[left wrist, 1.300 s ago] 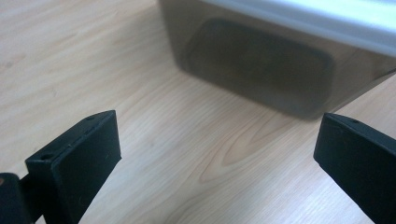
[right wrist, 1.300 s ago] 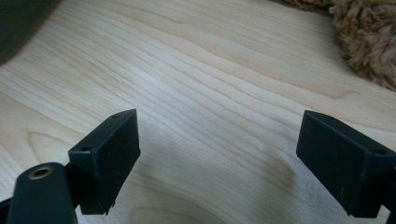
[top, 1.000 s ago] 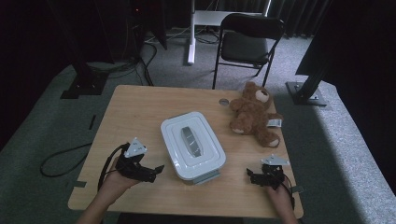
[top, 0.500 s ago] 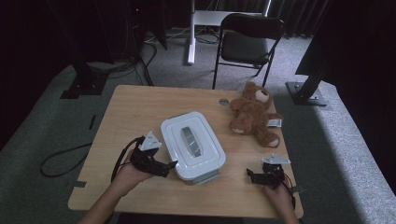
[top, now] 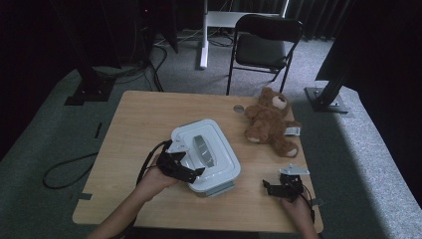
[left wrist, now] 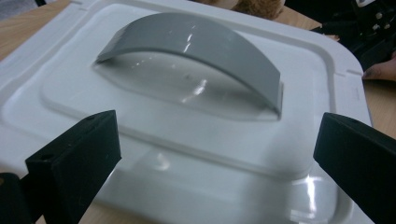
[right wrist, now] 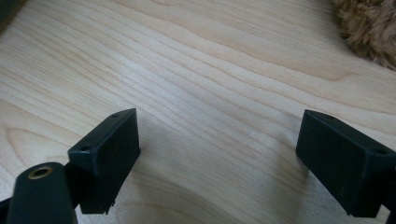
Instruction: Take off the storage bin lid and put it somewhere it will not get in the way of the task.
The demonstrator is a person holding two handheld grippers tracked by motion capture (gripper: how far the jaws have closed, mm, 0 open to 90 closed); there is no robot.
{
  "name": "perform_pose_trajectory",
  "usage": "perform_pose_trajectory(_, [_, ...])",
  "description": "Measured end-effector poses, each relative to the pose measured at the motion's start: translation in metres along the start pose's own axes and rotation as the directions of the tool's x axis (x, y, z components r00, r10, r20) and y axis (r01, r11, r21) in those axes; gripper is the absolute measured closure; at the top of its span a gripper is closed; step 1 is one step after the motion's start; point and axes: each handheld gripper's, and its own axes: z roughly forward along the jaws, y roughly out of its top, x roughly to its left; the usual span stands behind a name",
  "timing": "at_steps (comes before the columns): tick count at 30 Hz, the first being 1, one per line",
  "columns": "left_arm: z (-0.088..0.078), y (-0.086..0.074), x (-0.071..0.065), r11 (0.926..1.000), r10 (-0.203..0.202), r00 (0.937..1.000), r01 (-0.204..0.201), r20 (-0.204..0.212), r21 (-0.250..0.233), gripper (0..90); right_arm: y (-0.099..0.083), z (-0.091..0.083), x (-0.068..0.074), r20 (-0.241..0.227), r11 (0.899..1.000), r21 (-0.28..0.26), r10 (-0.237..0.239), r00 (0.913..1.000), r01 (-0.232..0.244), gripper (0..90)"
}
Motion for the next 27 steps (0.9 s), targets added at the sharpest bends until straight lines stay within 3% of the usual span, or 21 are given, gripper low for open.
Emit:
perform_pose_trajectory(12, [0.024, 0.015, -0.008, 0.9998, 0.017, 0.9998, -0.017, 0.012, 0.01, 1.3, 0.0, 0.0, 0.0, 0.0, 1.0, 0.001, 0.002, 1.0, -0.002, 12.6])
perform_pose_trajectory(15, [0.027, 0.018, -0.009, 1.0, 0.002, 0.9999, -0.003, 0.017, 0.006, 1.4, 0.0, 0.0, 0.0, 0.0, 1.0, 0.0, 0.001, 1.0, -0.001, 12.6])
perform_pose_trajectory(17, [0.03, 0.021, -0.01, 1.0, -0.007, 0.9997, 0.007, 0.022, -0.003, 6.3, 0.0, 0.0, 0.0, 0.0, 1.0, 0.0, 0.001, 1.0, -0.001, 12.6])
perform_pose_trajectory(20, [0.035, 0.023, -0.013, 0.9997, 0.02, 0.9997, -0.021, 0.015, 0.011, 6.6, 0.0, 0.0, 0.0, 0.0, 1.0, 0.0, 0.001, 1.0, -0.001, 12.6])
perform_pose_trajectory(23, [0.037, 0.024, -0.016, 0.9996, 0.026, 0.9997, -0.026, -0.002, -0.008, 15.3, 0.0, 0.0, 0.0, 0.0, 1.0, 0.0, 0.001, 1.0, -0.001, 12.6])
perform_pose_trajectory(27, [0.036, 0.023, -0.016, 0.9997, 0.002, 0.9997, -0.003, -0.025, -0.026, 23.0, 0.0, 0.0, 0.0, 0.0, 1.0, 0.0, 0.0, 1.0, 0.0, 12.6])
